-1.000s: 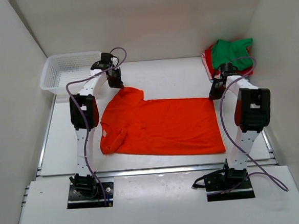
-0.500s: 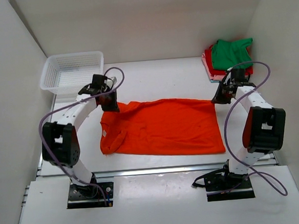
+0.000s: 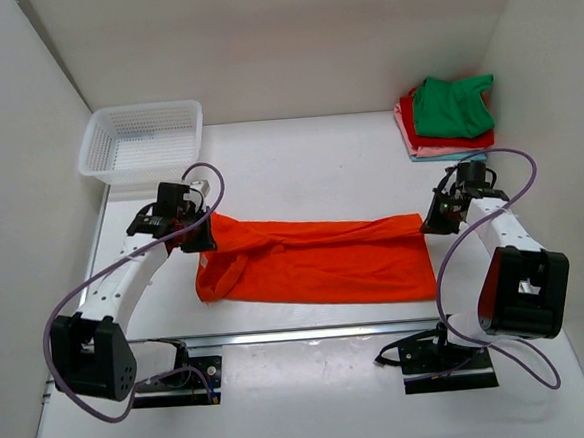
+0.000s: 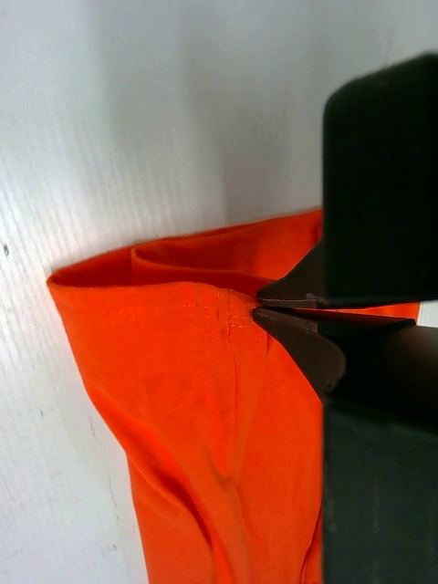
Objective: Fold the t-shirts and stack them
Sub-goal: Fold the other side of the tshirt into a rectangle, then rotate the tshirt 90 degrees
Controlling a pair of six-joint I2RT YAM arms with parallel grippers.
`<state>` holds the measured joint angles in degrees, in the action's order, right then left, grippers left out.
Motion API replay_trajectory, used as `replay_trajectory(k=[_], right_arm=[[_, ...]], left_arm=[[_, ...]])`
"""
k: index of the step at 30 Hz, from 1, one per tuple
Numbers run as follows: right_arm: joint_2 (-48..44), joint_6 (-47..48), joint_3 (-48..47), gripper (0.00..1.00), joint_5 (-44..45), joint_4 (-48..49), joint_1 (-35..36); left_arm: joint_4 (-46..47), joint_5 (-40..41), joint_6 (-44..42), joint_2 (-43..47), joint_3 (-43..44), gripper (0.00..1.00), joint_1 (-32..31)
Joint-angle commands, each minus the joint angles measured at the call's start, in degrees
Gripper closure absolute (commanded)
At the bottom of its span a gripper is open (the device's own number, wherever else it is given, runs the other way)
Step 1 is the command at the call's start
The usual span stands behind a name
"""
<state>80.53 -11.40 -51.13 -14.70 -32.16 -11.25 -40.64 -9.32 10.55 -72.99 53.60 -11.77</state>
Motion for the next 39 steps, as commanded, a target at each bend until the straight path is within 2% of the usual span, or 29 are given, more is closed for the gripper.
replay_trajectory(k=[1,7,19,20,22,24,26,28,31,33,35,39], right_arm=[[-1.6,1.6,0.9,1.00,2.0,-0.6,-1.1],[-3.3,2.1,1.6,1.00,2.9,-2.6,-1.7],[-9.3,-2.1,5.9,1.00,7.3,-9.7,0.8],[-10.3,-2.4,5.7,0.99,7.1,-11.5,0.8],[-12.6,-3.2,4.7,0.60,7.3,-14.2,1.9],[-14.7,-4.0,2.0,0.64,9.4,-17.1,4.8],[-15.4,-4.0,-0.8,0.63,9.5,-18.4,5.7],[-15.0,-2.8,-3.4,0.62,7.3,-18.1,5.8],[-10.3,-0.9,-4.7,0.63,7.1,-14.5,9.3],[-6.7,-0.4,-4.3,0.64,6.7,-10.0,10.6],[-1.9,-0.5,-4.1,0.64,6.3,-7.1,10.9],[0.9,-2.1,-2.9,0.67,8.5,-0.5,13.2]], left_arm=[[-2.2,-0.1,0.4,5.2,-1.2,1.00,-0.9],[-6.2,-0.2,-0.3,11.9,-2.3,1.00,-0.4],[-7.9,0.6,0.8,14.1,-5.4,1.00,-1.9],[-8.1,1.1,1.0,14.1,-5.4,0.84,-1.1],[-8.5,2.5,1.0,14.3,-3.8,0.54,-0.4],[-8.6,3.5,0.7,14.5,-2.0,0.67,-0.4],[-8.0,1.4,1.5,14.3,-0.3,0.71,-0.9],[-7.0,-0.9,3.5,12.4,0.7,0.67,-2.4],[-2.2,-2.4,7.4,10.4,-2.1,0.71,-6.4],[2.6,-1.6,10.3,9.4,-5.3,0.78,-9.0],[7.8,-0.3,14.0,7.9,-9.8,0.80,-8.9],[14.2,4.2,17.8,3.3,-13.4,0.81,-9.9]])
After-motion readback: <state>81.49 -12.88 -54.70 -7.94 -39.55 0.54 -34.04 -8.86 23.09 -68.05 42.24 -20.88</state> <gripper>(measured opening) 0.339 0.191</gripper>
